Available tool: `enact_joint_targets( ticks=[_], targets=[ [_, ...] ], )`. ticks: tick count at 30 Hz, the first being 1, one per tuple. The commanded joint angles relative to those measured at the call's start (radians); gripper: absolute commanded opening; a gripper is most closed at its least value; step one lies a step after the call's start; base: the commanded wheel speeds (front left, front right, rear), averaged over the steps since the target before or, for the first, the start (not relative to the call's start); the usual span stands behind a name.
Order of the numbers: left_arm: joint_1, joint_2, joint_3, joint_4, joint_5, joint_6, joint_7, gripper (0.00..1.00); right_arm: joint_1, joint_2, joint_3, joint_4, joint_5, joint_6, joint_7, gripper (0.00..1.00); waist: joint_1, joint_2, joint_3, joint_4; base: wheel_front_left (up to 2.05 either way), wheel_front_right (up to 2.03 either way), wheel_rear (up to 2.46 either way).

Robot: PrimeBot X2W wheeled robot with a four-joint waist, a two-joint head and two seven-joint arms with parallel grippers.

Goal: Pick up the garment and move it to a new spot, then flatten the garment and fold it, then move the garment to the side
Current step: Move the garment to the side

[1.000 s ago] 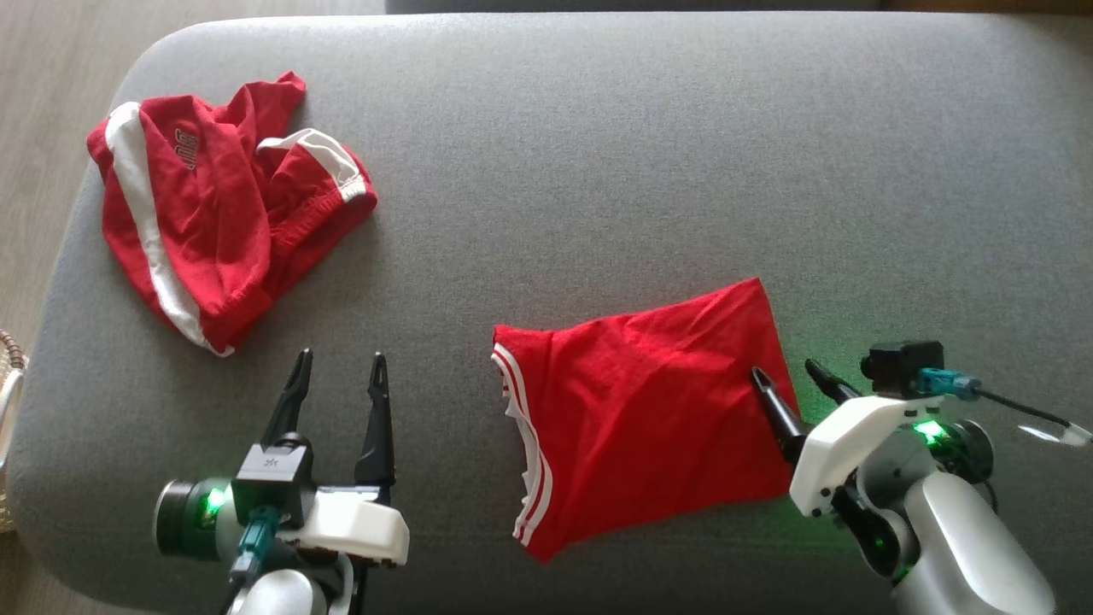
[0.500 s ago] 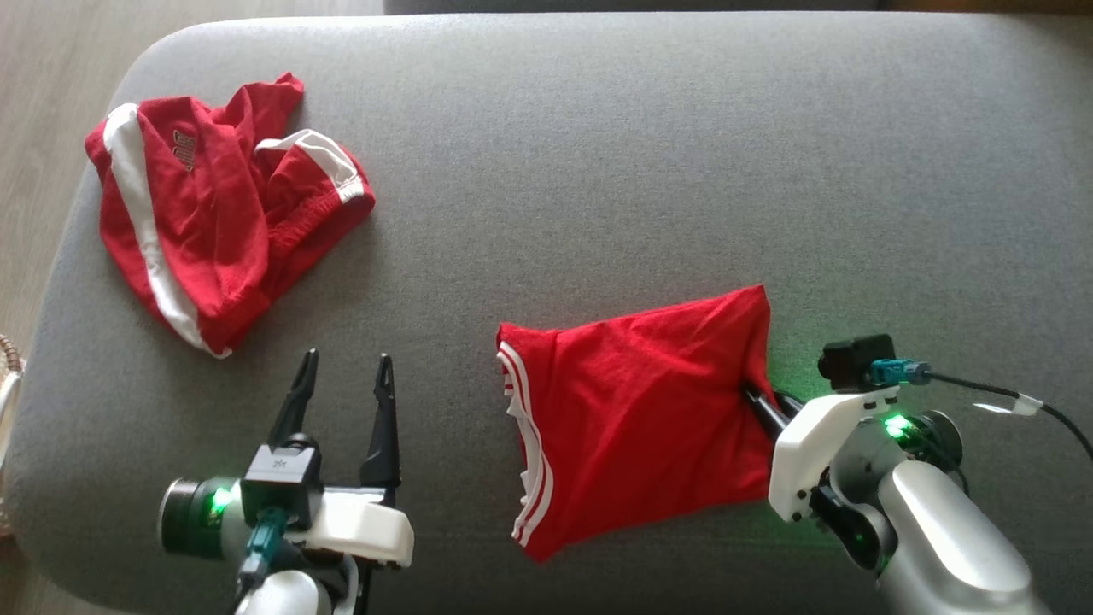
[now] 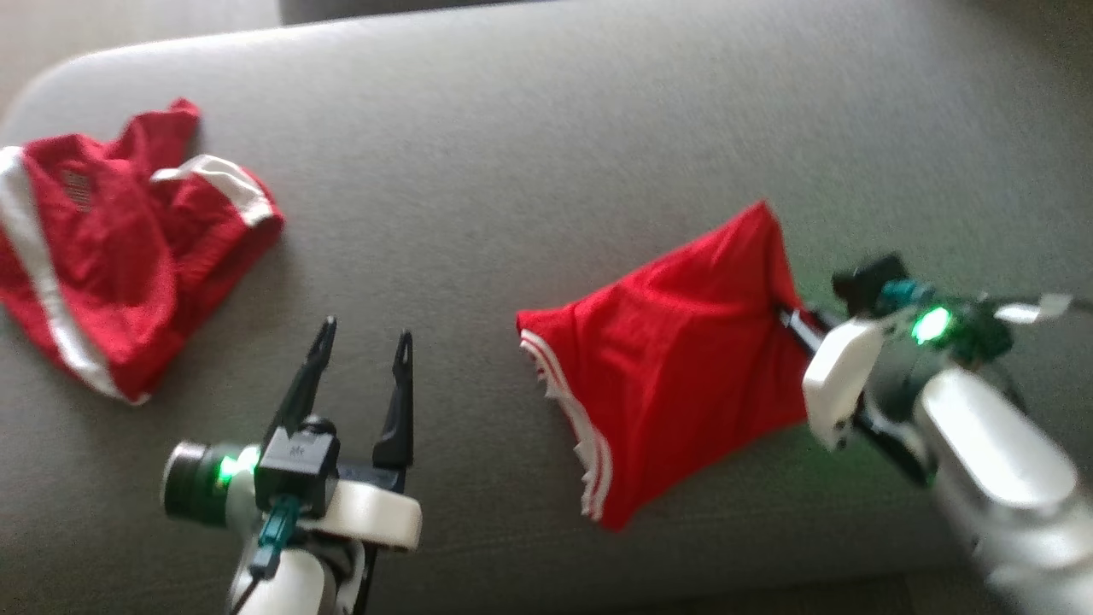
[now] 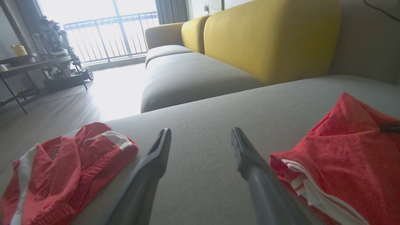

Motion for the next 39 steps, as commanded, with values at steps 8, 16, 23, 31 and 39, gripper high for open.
enact_joint_targets(
  ticks=[8, 16, 23, 31, 39],
  targets=[
    [-0.173, 0.072, -0.016, -0.064, 0.047, -0.026, -0.012, 1.0, -0.258, -0.109, 0.097, -0.058, 0.003, 0.0, -0.035, 0.0, 0.0, 0.0, 0.223, -0.208, 0.0, 0.0, 0.0],
    [-0.319, 0.124, -0.068, -0.073, 0.073, -0.057, -0.012, 1.0, -0.439, -0.128, 0.039, 0.021, 0.057, 0.0, -0.088, 0.0, 0.0, 0.0, 0.367, -0.341, 0.0, 0.0, 0.0],
    [-0.401, 0.135, -0.101, -0.07, 0.073, -0.065, -0.012, 1.0, -0.531, -0.145, -0.045, 0.12, 0.067, 0.0, -0.14, 0.0, 0.0, 0.0, 0.437, -0.369, 0.0, 0.0, 0.0],
    [-0.433, 0.149, -0.121, -0.08, 0.059, -0.049, -0.012, 1.0, -0.583, -0.162, -0.178, 0.205, 0.075, 0.0, -0.184, 0.0, 0.0, 0.0, 0.501, -0.367, 0.0, 0.0, 0.0],
    [-0.443, 0.168, -0.14, -0.072, 0.04, -0.034, -0.012, 1.0, -0.59, -0.148, -0.223, 0.208, 0.058, 0.0, -0.189, 0.0, 0.0, 0.0, 0.509, -0.363, 0.0, 0.0, 0.0]
  ],
)
